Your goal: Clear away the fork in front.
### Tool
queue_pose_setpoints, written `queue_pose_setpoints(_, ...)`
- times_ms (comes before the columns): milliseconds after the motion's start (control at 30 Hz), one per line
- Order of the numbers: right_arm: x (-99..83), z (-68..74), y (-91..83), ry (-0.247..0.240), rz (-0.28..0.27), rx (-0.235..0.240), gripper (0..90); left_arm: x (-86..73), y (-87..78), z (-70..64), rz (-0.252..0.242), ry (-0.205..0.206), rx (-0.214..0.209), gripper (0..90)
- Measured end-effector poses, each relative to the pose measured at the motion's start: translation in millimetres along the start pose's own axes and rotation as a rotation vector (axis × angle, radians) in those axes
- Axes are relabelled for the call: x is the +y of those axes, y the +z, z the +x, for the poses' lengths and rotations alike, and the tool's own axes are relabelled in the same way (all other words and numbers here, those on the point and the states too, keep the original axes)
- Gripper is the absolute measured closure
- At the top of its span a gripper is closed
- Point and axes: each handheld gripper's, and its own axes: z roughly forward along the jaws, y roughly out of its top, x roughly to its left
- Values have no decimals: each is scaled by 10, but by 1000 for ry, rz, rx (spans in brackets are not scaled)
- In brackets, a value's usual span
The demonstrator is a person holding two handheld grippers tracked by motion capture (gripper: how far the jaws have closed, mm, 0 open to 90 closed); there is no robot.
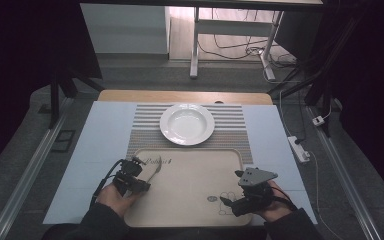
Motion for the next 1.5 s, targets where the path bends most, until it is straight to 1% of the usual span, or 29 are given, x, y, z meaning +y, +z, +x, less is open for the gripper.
queue_pose_setpoints(100,-1,3,1,-3,1,-4,72,28,-29,2,-31,14,-5,624)
queue_pose_setpoints(133,-1,3,1,-4,2,-4,72,50,-42,13,-45,17,-7,619)
queue_pose_setpoints(200,0,2,-1,-8,3,-4,72,94,-64,35,-74,36,-16,610)
queue_pose_setpoints(300,3,2,-3,-12,3,-3,72,169,-73,75,-98,48,-34,615)
queue_pose_setpoints(367,4,-1,-6,-12,2,-1,72,233,-65,96,-94,56,-23,672)
queue_pose_setpoints(467,3,-6,-9,-13,4,-3,72,315,-51,126,-87,71,-11,787)
queue_pose_setpoints(500,2,-8,-10,-12,3,-2,72,340,-44,138,-89,78,-13,829)
queue_pose_setpoints(567,2,-9,-11,-13,3,-4,72,399,-15,165,-81,81,-12,881)
queue_pose_setpoints(733,2,-10,-17,-12,2,-4,72,532,115,193,-49,95,-2,893)
queue_pose_setpoints(800,2,-12,-20,-12,1,-3,73,561,144,176,-50,102,2,893)
queue_pose_setpoints(933,1,-13,-25,-11,-1,-4,72,594,160,104,-57,123,-10,893)
queue_pose_setpoints(1067,3,-15,-32,-15,-2,-4,72,613,174,31,-59,139,-29,893)
queue_pose_setpoints(1167,2,-16,-32,-15,-1,-5,72,630,200,-49,-58,162,-48,892)
queue_pose_setpoints(1267,2,-17,-30,-16,0,-4,72,656,246,-120,-65,178,-66,892)
queue_pose_setpoints(1333,2,-16,-30,-18,1,-3,73,680,296,-173,-63,196,-78,892)
queue_pose_setpoints(1433,3,-12,-28,-18,2,-2,73,710,380,-239,-51,213,-56,893)
queue_pose_setpoints(1467,2,-12,-28,-19,2,-3,73,719,413,-249,-44,214,-36,893)
queue_pose_setpoints(1500,2,-12,-30,-18,2,-3,73,721,419,-242,-54,207,-36,893)
